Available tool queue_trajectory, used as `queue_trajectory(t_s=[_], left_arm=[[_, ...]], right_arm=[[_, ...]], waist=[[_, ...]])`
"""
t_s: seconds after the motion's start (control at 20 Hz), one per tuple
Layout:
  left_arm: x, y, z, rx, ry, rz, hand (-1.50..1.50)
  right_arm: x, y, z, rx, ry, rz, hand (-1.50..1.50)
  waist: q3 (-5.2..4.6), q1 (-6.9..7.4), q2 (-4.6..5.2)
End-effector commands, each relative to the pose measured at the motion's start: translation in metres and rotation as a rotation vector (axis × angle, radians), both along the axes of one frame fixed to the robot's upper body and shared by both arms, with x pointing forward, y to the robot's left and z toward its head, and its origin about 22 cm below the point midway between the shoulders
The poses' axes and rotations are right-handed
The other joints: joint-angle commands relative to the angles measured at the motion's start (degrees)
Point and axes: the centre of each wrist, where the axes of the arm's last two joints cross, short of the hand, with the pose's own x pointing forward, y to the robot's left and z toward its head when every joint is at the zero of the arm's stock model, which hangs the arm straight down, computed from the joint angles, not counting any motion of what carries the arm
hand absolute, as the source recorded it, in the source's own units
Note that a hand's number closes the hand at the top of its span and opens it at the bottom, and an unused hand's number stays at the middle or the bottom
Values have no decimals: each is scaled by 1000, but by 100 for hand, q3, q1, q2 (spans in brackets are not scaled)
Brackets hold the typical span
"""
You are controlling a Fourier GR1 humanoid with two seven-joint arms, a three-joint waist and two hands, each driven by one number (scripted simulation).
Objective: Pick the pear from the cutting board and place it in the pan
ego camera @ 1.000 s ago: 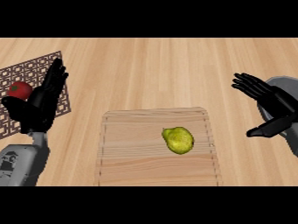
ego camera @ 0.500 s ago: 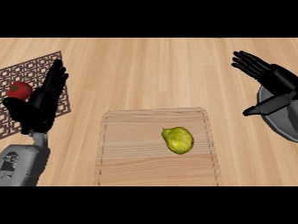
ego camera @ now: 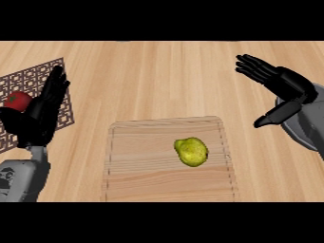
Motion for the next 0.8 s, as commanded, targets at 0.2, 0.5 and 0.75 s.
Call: queue_trajectory(t_s=[0.2,0.5,0.75], left_arm=[[-9,3,-13,3,17,3,0],[-4,7,5,4,2,8,0],[-3,2,-4,4,16,13,0]], right_arm=[[-4,10,-14,16,61,232,-150],[-3,14,-31,-51,64,170,-150],[-4,39,-40,-113,80,228,-150]], waist=[[-9,-76,-20],[-6,-58,-13],[-8,-86,-20]])
